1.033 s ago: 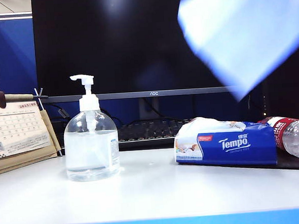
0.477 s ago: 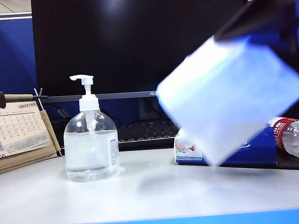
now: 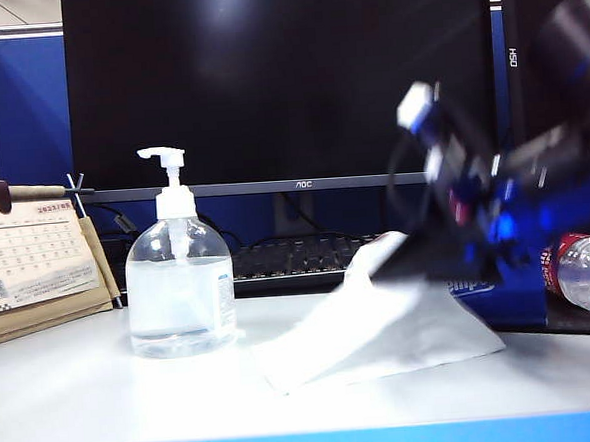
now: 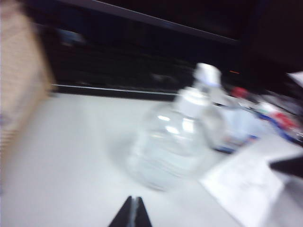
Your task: Pull out a tissue from the tissue dispenser, then press the switch of the alcohol sanitizer bottle to drop some sanitizer on the paper tissue, and finally place the treated tissue on the table.
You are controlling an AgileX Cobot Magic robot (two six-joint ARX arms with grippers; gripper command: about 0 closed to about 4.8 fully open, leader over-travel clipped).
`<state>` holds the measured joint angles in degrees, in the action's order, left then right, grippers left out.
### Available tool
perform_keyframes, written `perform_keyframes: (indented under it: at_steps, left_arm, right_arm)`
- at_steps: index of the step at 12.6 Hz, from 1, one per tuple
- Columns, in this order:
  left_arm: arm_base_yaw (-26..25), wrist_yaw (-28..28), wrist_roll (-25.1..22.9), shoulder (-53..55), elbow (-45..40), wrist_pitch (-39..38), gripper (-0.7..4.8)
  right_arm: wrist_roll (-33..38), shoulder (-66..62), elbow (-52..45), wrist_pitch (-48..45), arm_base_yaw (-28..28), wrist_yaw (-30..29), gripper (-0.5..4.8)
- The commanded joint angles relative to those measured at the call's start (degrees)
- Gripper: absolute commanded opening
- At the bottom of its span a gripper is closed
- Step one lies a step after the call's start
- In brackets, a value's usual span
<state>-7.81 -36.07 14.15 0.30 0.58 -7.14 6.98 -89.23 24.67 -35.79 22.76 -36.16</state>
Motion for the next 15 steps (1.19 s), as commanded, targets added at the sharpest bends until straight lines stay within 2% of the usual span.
perform_keyframes:
  at_steps: [1,4,5,8,10,11,12,13,14,15]
  left_arm:
    - [-0.04,4.37,-0.63,-0.02,0.02,-1.03,-0.06]
    - [-0.04,4.28,-0.42,0.00,0.02,-1.01,-0.06]
    - [-0.04,3.91,-0.42,0.26,0.02,-1.01,-0.06]
    - [-0.04,3.85,-0.44,0.26,0.02,-0.98,-0.06]
    - [-0.04,3.67,-0.52,0.26,0.02,-0.98,-0.06]
    - [-0.04,3.52,-0.68,0.26,0.02,-0.98,-0.06]
    - [-0.04,3.26,-0.72,0.26,0.02,-0.94,-0.06]
    - [-0.04,2.71,-0.70,0.26,0.04,-0.94,-0.06]
    - [-0.04,2.12,-0.68,0.24,0.07,-0.92,-0.06]
    - [-0.02,0.57,-0.44,0.22,0.11,-0.94,-0.06]
  right_arm:
    - [-1.33,-5.92,0.20,-8.74,0.04,7.93,-0.05]
    - [0.04,-11.28,0.20,-9.16,0.04,7.23,0.03]
    - [6.78,-11.19,0.22,-9.81,0.02,8.22,4.79]
    - [12.55,-9.84,0.22,-9.60,0.02,4.76,4.79]
    - [9.99,-1.14,0.22,-1.42,-0.83,6.40,4.79]
    - [4.55,6.49,0.22,11.63,-2.03,12.48,4.79]
    - [-2.56,21.75,0.26,28.55,-4.42,18.25,4.79]
    - [-3.41,28.35,0.28,30.25,-4.83,18.21,3.46]
    - [-5.18,48.98,0.87,31.56,-4.87,18.78,-0.06]
    - [-5.73,65.20,1.40,34.25,-5.14,25.92,-0.06]
